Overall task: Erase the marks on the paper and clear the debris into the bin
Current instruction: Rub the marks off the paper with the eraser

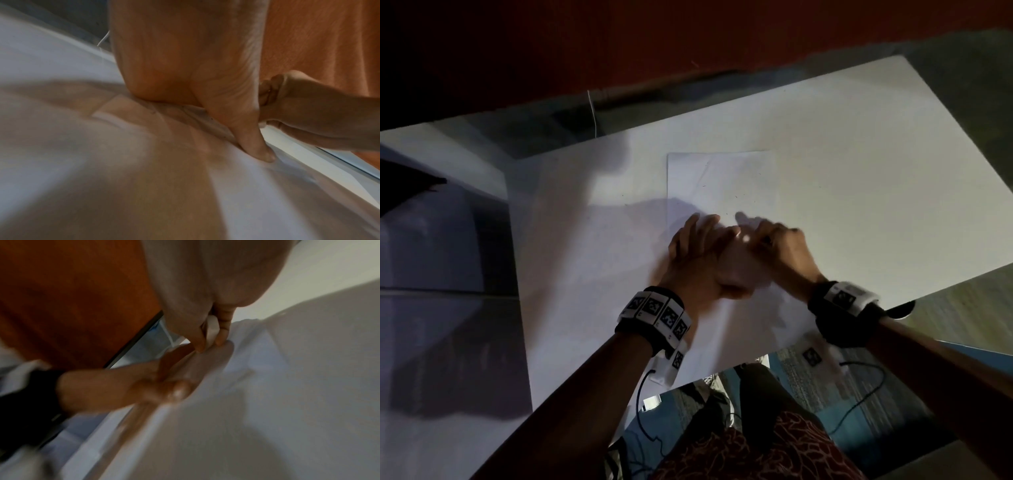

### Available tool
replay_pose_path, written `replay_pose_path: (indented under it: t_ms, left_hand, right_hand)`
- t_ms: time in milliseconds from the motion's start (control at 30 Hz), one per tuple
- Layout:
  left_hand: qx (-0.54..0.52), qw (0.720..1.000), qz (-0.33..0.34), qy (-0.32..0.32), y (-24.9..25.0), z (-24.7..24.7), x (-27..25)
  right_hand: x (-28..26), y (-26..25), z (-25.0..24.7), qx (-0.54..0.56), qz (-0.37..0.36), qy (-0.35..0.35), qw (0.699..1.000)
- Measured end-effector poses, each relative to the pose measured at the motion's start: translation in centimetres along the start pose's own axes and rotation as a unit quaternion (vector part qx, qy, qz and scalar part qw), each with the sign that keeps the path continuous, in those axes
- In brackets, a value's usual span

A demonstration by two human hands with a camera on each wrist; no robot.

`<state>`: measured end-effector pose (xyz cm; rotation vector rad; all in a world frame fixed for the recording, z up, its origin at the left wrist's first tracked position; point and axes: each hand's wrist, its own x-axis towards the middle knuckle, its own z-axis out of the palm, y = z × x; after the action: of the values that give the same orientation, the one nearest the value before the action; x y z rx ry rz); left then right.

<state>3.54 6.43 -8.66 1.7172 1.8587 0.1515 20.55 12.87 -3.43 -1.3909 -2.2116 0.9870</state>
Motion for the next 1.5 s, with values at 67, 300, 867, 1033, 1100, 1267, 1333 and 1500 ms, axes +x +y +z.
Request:
replay_pose_path:
  t_ms: [67, 300, 867, 1033, 1100, 1267, 1333, 1500]
  left_hand:
    - [-0.004, 1.0, 0.018, 0.014, 0.7, -0.6, -0.2]
    - [-0.008, 1.0, 0.007, -0.001, 0.2, -0.3, 0.0]
    - [0.046, 0.999, 0.021, 0.005, -0.7, -0.1, 0.1]
    - [0.036, 0.999, 0.027, 0.008, -0.7, -0.5, -0.2]
    - [0.03, 0.999, 0.027, 0.01, -0.6, -0.7, -0.3]
    - [0.03, 0.999, 0.019, 0.004, -0.1, -0.9, -0.3]
    - [0.048, 0.999, 0.017, -0.001, 0.4, -1.2, -0.2]
    - [0.049, 0.996, 0.066, 0.037, 2.3, -1.4, 0.9]
  right_hand:
    - [-0.2, 0.0, 0.5, 0.001, 0.01, 0.006, 1.0]
    - [0.6, -0.3, -0.3, -0.002, -0.022, 0.026, 0.999]
    - [-1.4, 1.9, -0.5, -0.017, -0.013, 0.02, 1.0]
    - [-3.1, 2.2, 0.1, -0.062, -0.096, -0.051, 0.992]
    - [-1.7, 3.2, -1.3, -0.051, -0.054, 0.001, 0.997]
    - [-1.6, 3.4, -0.9, -0.012, -0.026, 0.022, 0.999]
    - [-1.3, 3.8, -1.4, 0.019, 0.007, 0.012, 1.0]
    - [0.0, 5.6, -4.1, 0.127, 0.085, 0.042, 0.987]
